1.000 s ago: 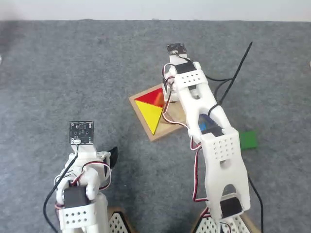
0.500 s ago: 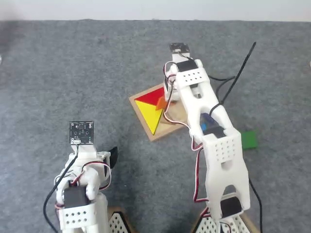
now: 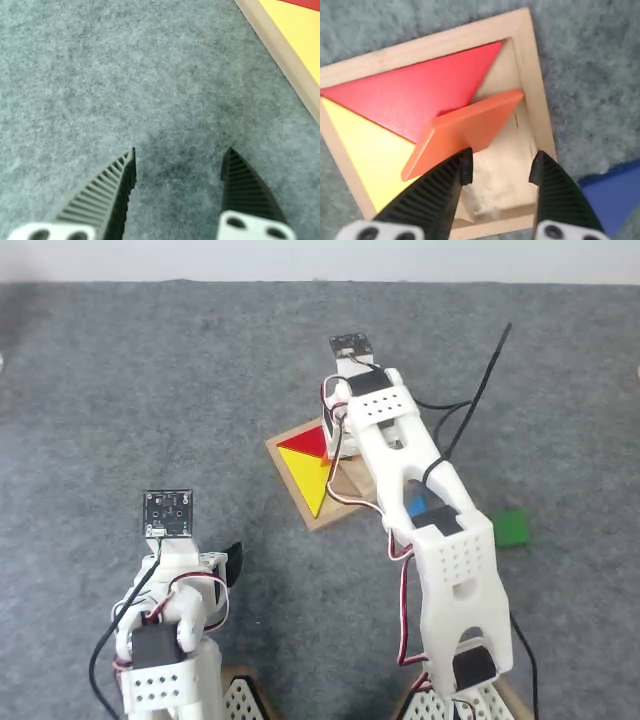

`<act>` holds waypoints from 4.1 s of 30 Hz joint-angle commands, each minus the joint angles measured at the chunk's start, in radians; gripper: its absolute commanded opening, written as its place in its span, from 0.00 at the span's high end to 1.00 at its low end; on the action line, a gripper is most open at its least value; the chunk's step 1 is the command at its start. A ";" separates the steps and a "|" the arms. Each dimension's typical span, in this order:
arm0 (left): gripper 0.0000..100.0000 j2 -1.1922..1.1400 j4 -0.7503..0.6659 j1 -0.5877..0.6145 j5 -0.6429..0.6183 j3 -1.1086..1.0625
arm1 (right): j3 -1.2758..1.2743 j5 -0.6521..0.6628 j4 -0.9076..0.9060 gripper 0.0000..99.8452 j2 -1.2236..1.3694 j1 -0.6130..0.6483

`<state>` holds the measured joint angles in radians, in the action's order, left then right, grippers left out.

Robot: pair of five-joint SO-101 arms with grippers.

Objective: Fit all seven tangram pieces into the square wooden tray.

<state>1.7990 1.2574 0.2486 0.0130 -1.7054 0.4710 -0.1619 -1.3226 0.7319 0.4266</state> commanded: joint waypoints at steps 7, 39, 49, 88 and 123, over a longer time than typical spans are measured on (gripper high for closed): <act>0.73 0.021 0.005 0.002 -0.008 0.022 | 0.055 0.015 -0.091 0.79 0.019 -0.050; 0.73 0.021 0.005 0.002 -0.008 0.022 | 0.094 -0.437 0.128 0.86 0.031 0.077; 0.73 0.021 0.005 0.002 -0.008 0.022 | 0.092 -0.466 0.090 0.99 0.024 0.041; 0.73 0.021 0.005 0.003 -0.008 0.022 | 0.089 -0.460 0.111 0.69 -0.031 0.131; 0.73 0.021 0.005 0.002 -0.008 0.022 | 0.137 0.339 -0.090 0.64 -0.025 0.246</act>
<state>1.7990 1.2574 0.2486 0.0130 -1.7054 0.5508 0.1803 -1.4177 0.7319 0.6935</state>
